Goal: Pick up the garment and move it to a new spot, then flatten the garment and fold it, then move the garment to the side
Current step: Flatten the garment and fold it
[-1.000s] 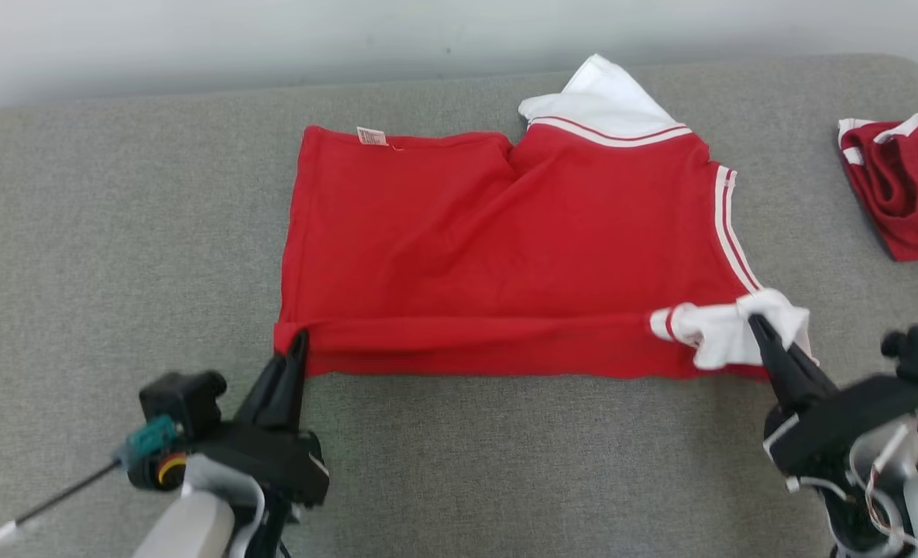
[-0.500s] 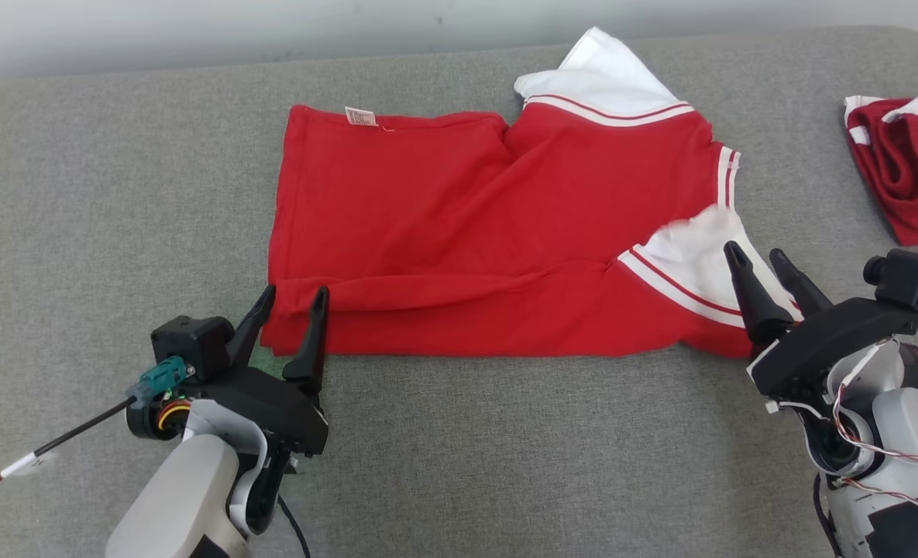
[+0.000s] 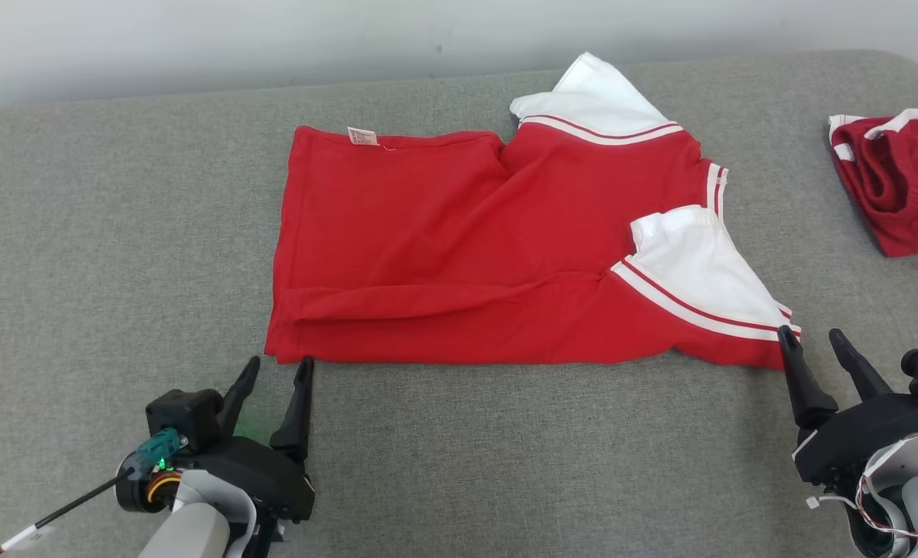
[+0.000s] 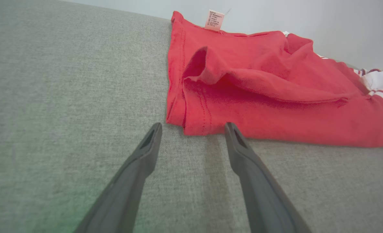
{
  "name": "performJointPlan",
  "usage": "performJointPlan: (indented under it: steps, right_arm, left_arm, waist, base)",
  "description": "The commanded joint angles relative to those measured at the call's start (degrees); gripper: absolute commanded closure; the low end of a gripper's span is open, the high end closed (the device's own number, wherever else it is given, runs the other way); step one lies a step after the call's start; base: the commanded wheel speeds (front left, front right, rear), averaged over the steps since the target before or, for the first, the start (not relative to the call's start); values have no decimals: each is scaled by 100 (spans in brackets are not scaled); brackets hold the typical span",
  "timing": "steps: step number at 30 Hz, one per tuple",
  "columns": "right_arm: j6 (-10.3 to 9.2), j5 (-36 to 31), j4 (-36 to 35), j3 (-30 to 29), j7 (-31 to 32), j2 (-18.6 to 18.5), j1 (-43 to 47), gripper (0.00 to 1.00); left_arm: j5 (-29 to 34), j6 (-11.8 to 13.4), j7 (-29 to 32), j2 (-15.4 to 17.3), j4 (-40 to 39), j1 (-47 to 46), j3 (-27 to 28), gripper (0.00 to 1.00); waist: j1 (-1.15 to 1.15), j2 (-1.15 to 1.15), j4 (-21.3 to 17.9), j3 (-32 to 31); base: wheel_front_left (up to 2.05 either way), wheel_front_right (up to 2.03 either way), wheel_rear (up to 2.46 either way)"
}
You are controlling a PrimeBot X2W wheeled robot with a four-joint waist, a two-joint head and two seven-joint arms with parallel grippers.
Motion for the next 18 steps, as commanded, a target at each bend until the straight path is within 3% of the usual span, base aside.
performJointPlan:
  steps: [1,11,17,18]
  right_arm:
    - [-16,-83,53,41,-105,-27,12,0]
    - [-16,-228,792,305,-414,171,-413,0]
    - [-16,-133,1329,470,-508,350,-681,0]
    - [-16,-88,1425,505,-513,399,-730,42]
  left_arm:
    - [92,14,-40,-3,-29,52,58,0]
    - [405,160,-32,78,68,-119,188,0]
    - [326,77,-30,-34,426,-226,177,0]
    - [306,68,-30,-68,506,-256,171,32]
  waist:
    - [0,0,-28,22]
    - [0,0,-99,117]
    - [0,0,-103,154]
    - [0,0,-100,152]
  base:
    - [0,0,0]
    - [0,0,0]
    - [0,0,0]
    - [0,0,0]
